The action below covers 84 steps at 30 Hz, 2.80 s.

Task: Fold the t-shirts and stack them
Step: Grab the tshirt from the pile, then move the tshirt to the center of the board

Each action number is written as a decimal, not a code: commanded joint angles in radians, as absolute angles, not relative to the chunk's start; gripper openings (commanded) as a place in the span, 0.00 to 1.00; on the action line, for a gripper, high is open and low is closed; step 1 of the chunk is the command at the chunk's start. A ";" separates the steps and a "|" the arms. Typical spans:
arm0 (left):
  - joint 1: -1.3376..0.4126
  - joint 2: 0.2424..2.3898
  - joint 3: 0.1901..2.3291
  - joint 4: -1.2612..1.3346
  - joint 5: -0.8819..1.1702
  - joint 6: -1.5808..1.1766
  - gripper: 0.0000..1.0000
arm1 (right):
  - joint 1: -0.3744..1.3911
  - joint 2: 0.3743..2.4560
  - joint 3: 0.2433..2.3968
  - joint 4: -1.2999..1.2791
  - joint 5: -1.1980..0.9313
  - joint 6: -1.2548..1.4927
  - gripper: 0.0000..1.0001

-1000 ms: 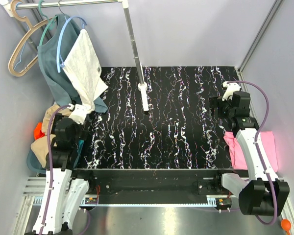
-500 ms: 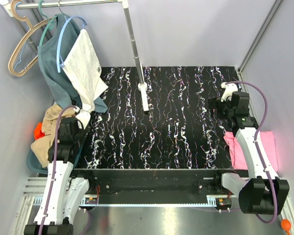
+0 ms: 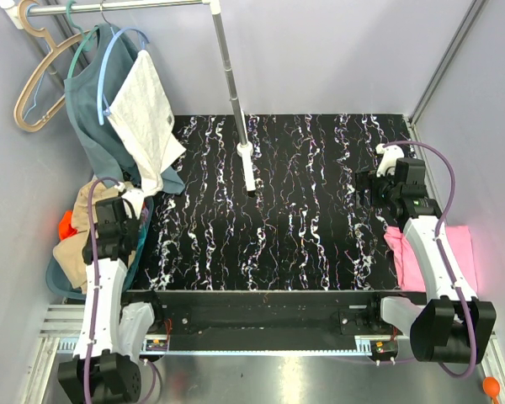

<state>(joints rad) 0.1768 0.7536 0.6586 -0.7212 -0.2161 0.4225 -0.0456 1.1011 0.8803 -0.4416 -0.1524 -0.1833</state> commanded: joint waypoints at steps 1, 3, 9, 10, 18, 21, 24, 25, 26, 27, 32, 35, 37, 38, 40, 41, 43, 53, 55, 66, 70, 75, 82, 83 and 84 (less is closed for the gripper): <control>0.215 0.794 0.638 -0.608 -0.126 0.407 0.45 | -0.040 1.108 0.881 -0.439 -0.181 -0.198 1.00; 0.227 0.828 0.635 -0.586 -0.081 0.410 0.26 | -0.040 1.109 0.882 -0.440 -0.183 -0.198 1.00; 0.279 0.917 0.617 -0.517 -0.023 0.420 0.00 | -0.040 1.106 0.884 -0.443 -0.179 -0.198 1.00; 0.293 0.919 0.621 -0.514 -0.008 0.420 0.00 | -0.040 1.106 0.882 -0.443 -0.179 -0.198 1.00; 0.299 0.804 0.872 -0.681 0.135 0.420 0.00 | -0.040 1.127 0.884 -0.446 -0.183 -0.196 1.00; 0.299 0.778 1.004 -0.755 0.219 0.417 0.00 | -0.040 1.138 0.887 -0.451 -0.184 -0.195 1.00; 0.299 0.773 1.112 -0.805 0.296 0.400 0.00 | -0.040 1.147 0.888 -0.454 -0.184 -0.193 1.00; 0.299 0.778 1.133 -0.817 0.337 0.393 0.02 | -0.040 1.150 0.888 -0.453 -0.183 -0.193 1.00; 0.298 0.779 1.172 -0.834 0.365 0.391 0.02 | -0.040 1.152 0.887 -0.453 -0.181 -0.193 1.00; 0.298 0.782 1.190 -0.842 0.394 0.391 0.02 | -0.040 1.154 0.888 -0.453 -0.178 -0.193 1.00; 0.295 0.857 1.381 -0.893 0.618 0.357 0.00 | -0.040 1.169 0.890 -0.453 -0.170 -0.193 1.00; 0.284 0.932 1.526 -0.904 0.742 0.315 0.00 | -0.040 1.183 0.893 -0.454 -0.163 -0.189 1.00; 0.264 0.994 1.597 -0.905 0.843 0.258 0.00 | -0.040 1.187 0.896 -0.454 -0.158 -0.186 1.00; 0.253 1.017 1.665 -0.905 0.879 0.235 0.00 | -0.040 1.192 0.896 -0.453 -0.155 -0.183 1.00; 0.197 1.090 1.756 -0.899 0.957 0.168 0.00 | -0.040 1.198 0.900 -0.454 -0.150 -0.175 1.00; 0.169 1.116 1.784 -0.894 0.960 0.147 0.00 | -0.040 1.201 0.905 -0.454 -0.149 -0.170 1.00; 0.069 1.184 1.837 -0.893 0.924 0.117 0.00 | -0.040 1.207 0.911 -0.459 -0.149 -0.156 1.00; -0.301 1.350 1.891 -0.851 0.681 0.147 0.00 | -0.037 1.196 0.948 -0.462 -0.173 -0.118 1.00; -0.334 1.382 1.914 -0.854 0.667 0.158 0.00 | -0.037 1.206 0.946 -0.462 -0.172 -0.121 1.00; -0.514 1.410 1.728 -0.856 0.528 0.270 0.00 | -0.018 1.258 0.957 -0.466 -0.184 -0.135 1.00; -0.534 1.371 1.547 -0.773 0.445 0.304 0.02 | -0.006 1.279 0.979 -0.476 -0.172 -0.152 1.00; -0.603 1.382 1.431 -0.742 0.397 0.356 0.09 | 0.037 1.310 0.989 -0.479 -0.173 -0.150 1.00; -0.655 1.347 1.237 -0.724 0.287 0.437 0.52 | 0.121 1.353 1.029 -0.515 -0.143 -0.199 1.00; -0.657 1.332 1.217 -0.718 0.275 0.443 0.65 | 0.135 1.359 1.037 -0.520 -0.143 -0.215 1.00; -0.655 1.324 1.182 -0.709 0.249 0.454 0.69 | 0.143 1.367 1.046 -0.522 -0.143 -0.222 1.00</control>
<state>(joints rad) -0.6590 1.3846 1.2591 -0.7723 0.3569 0.3931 0.0952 1.3491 0.9718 -0.5072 -0.1509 -0.1665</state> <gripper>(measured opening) 0.602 0.994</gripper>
